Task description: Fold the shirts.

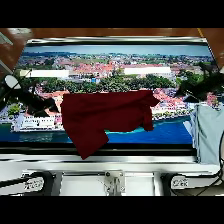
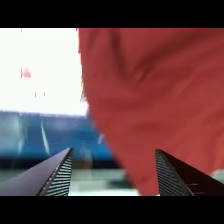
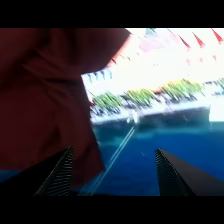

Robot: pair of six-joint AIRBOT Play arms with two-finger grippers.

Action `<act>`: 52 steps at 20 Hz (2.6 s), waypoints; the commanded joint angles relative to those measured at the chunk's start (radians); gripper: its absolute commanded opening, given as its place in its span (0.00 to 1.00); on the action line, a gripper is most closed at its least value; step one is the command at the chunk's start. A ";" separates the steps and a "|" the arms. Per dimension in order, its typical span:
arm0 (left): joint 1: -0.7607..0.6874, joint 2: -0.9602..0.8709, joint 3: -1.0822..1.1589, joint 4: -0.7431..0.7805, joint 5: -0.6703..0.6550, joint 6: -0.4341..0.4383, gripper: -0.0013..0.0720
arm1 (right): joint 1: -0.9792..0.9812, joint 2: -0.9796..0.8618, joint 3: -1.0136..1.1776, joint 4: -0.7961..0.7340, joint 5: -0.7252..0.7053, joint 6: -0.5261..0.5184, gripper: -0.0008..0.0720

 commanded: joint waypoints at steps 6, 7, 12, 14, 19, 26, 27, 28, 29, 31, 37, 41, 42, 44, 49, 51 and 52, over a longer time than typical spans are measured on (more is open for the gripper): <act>0.063 0.060 -0.474 -0.346 0.377 0.110 0.95 | -0.197 0.082 -0.462 0.269 0.010 -0.169 0.88; 0.059 0.051 -0.473 -0.354 0.415 0.110 0.95 | -0.196 0.082 -0.470 0.271 -0.018 -0.168 0.87; 0.046 -0.009 -0.473 -0.394 0.518 0.111 0.93 | -0.196 0.082 -0.470 0.293 -0.079 -0.160 0.88; 0.040 -0.042 -0.472 -0.398 0.525 0.110 0.92 | -0.196 0.082 -0.470 0.292 -0.075 -0.160 0.88; 0.041 -0.055 -0.451 -0.402 0.537 0.119 0.07 | -0.080 0.077 -0.538 0.227 -0.117 -0.183 0.97; 0.040 -0.026 -0.386 -0.402 0.459 0.186 0.07 | 0.100 -0.013 -0.555 0.213 -0.190 -0.152 0.97; 0.040 -0.019 -0.386 -0.402 0.458 0.186 0.07 | 0.128 -0.023 -0.555 0.213 -0.200 -0.151 0.97; 0.040 -0.012 -0.386 -0.402 0.455 0.186 0.07 | 0.153 -0.031 -0.555 0.212 -0.214 -0.141 0.97; 0.041 -0.005 -0.386 -0.402 0.452 0.186 0.07 | 0.177 -0.039 -0.555 0.213 -0.232 -0.121 0.97; 0.040 0.007 -0.386 -0.402 0.452 0.186 0.07 | 0.219 -0.055 -0.555 0.213 -0.251 -0.087 0.97; 0.041 0.048 -0.384 -0.401 0.460 0.188 0.07 | 0.289 -0.055 -0.552 0.281 -0.276 -0.051 0.10; 0.043 0.216 -0.296 -0.392 0.468 0.242 0.07 | 0.266 0.113 -0.489 0.340 -0.244 -0.171 0.10; 0.043 0.281 -0.244 -0.381 0.467 0.250 0.07 | 0.256 0.183 -0.442 0.339 -0.220 -0.212 0.10; 0.043 0.417 -0.112 -0.373 0.468 0.298 0.07 | 0.225 0.334 -0.317 0.338 -0.195 -0.272 0.10; 0.049 0.700 0.338 -0.364 0.589 0.274 0.07 | 0.122 0.702 0.062 0.298 -0.439 -0.232 0.10; 0.049 0.761 0.477 -0.362 0.619 0.274 0.07 | 0.107 0.797 0.179 0.196 -0.532 -0.166 0.10; 0.049 0.787 0.529 -0.344 0.615 0.259 0.07 | 0.108 0.832 0.227 0.128 -0.541 -0.131 0.10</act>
